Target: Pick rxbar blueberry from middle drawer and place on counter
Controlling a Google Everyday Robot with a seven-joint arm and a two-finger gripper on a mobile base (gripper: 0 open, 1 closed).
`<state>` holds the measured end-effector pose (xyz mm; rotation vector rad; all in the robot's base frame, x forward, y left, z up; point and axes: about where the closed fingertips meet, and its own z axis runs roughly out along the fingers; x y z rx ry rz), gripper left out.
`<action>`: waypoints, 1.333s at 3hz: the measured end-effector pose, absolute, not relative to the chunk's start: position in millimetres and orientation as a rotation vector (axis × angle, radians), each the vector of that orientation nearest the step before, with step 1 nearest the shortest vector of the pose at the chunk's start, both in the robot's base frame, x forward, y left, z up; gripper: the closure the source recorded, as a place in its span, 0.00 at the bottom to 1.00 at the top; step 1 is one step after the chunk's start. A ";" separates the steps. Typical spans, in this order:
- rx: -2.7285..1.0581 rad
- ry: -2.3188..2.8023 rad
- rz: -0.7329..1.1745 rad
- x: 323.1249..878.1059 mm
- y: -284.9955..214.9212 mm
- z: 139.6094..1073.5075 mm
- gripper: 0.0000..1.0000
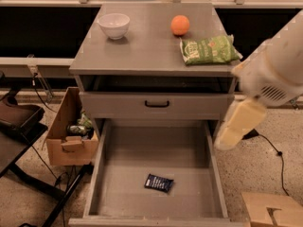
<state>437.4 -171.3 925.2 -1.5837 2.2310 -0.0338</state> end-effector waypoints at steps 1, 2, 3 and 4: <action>-1.520 2.290 0.033 446.5 -123.8 846.1 0.00; -1.491 2.283 0.033 490.2 -60.0 763.0 0.00; -1.435 2.262 0.064 524.9 -19.8 718.7 0.00; -1.407 2.261 0.066 528.6 -16.4 720.3 0.00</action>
Offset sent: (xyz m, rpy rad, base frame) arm 0.1056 0.1633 -0.2217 0.0899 -0.0422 -0.1387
